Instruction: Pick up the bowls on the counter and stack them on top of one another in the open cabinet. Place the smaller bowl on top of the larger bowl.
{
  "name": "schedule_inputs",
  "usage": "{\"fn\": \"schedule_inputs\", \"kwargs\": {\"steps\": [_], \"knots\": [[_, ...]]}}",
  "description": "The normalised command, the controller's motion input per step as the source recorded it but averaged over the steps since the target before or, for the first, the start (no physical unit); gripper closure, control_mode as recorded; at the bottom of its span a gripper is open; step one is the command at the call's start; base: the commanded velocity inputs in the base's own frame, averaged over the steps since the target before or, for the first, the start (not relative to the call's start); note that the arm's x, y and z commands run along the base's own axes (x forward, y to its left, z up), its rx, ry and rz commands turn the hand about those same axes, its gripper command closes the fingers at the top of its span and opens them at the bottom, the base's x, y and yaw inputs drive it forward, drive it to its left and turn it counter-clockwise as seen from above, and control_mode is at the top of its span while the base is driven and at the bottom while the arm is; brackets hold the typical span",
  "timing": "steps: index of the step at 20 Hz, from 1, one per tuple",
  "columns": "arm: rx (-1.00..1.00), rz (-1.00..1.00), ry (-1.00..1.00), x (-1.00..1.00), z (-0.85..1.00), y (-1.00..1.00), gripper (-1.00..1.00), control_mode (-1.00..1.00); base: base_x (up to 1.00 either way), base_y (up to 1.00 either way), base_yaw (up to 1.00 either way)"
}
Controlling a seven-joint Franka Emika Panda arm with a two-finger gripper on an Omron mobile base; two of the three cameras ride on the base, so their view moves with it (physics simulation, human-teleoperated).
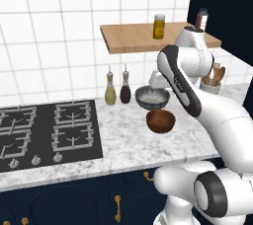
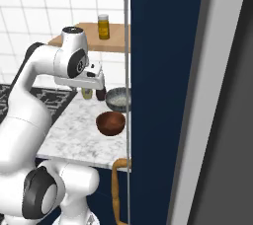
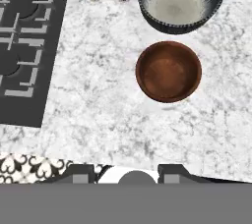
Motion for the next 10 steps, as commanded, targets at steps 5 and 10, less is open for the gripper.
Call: {"fn": "schedule_inputs", "kwargs": {"steps": [5,10], "knots": [[-0.24,0.00,0.17,0.10,-0.64,0.11,-1.00,-1.00,0.00,0.00,0.00],[-0.25,0.03,0.19,0.32,-1.00,-0.12,-1.00,-1.00,0.00,0.00,0.00]]}}
